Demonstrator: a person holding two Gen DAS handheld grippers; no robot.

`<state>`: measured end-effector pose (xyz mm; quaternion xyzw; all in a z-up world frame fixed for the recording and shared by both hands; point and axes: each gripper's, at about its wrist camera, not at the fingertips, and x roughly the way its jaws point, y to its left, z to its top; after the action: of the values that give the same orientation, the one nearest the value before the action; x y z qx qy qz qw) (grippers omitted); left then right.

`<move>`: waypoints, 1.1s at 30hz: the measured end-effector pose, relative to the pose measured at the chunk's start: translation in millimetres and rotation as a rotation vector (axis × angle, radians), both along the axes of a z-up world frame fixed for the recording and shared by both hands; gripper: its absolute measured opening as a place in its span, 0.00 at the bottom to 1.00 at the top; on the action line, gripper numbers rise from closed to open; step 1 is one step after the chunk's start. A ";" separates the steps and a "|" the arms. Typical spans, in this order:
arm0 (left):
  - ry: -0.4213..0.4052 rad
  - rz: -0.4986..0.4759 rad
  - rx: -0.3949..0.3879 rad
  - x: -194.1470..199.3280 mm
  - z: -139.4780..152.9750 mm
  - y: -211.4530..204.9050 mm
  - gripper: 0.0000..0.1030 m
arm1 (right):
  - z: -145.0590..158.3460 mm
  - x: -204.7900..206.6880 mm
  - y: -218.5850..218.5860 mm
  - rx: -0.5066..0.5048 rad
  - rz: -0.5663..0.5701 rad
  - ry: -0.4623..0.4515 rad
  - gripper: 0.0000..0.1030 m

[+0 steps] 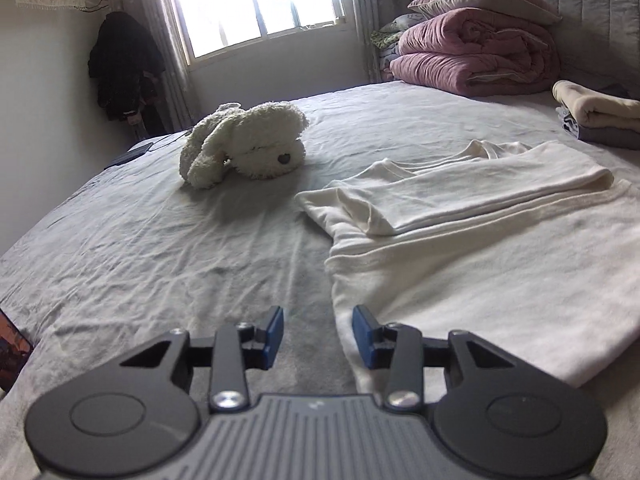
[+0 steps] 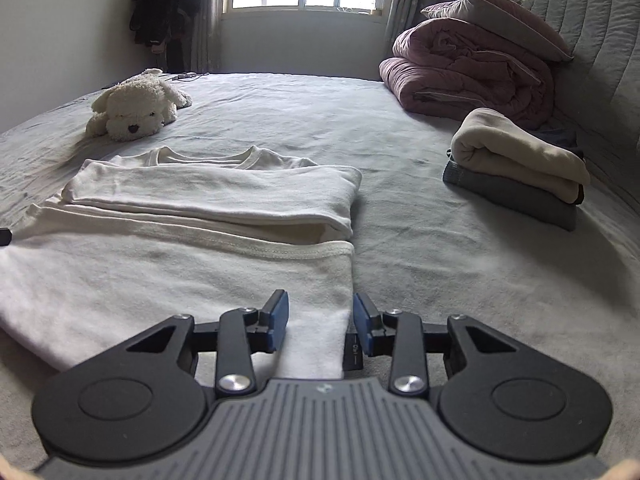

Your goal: Fold clothes

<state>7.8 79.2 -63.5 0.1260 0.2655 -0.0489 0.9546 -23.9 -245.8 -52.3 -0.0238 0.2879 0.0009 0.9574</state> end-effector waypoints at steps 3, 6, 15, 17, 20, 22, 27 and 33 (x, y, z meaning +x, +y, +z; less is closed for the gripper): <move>-0.053 -0.029 -0.012 -12.1 11.5 -5.2 0.39 | 9.6 -9.4 13.5 0.030 0.052 -0.010 0.37; -0.040 -0.130 -0.078 -20.0 16.8 -18.9 0.39 | 14.0 -17.8 35.4 0.059 0.136 -0.003 0.38; 0.081 -0.292 -0.011 -35.2 -13.3 -45.2 0.39 | -5.3 -26.6 55.1 0.025 0.237 0.066 0.38; 0.084 -0.277 -0.021 -38.2 -10.9 -36.1 0.39 | -6.8 -27.8 43.1 0.044 0.214 0.073 0.38; 0.090 -0.255 -0.034 -42.2 -8.8 -18.6 0.41 | -6.5 -32.2 24.5 0.077 0.180 0.079 0.38; 0.105 -0.248 -0.065 -42.6 -8.6 -9.0 0.41 | -6.8 -37.4 13.8 0.089 0.159 0.082 0.38; 0.138 -0.237 -0.089 -46.4 -0.6 3.5 0.41 | -3.3 -52.4 -6.2 0.137 0.131 0.087 0.38; 0.254 -0.154 -0.208 -38.2 8.3 30.0 0.41 | 7.8 -61.0 -28.5 0.244 0.096 0.111 0.44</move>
<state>-30.4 109.1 -55.2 0.0393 0.3669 -0.1645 0.9148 -84.8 -274.3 -44.5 0.0793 0.3367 0.0833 0.9346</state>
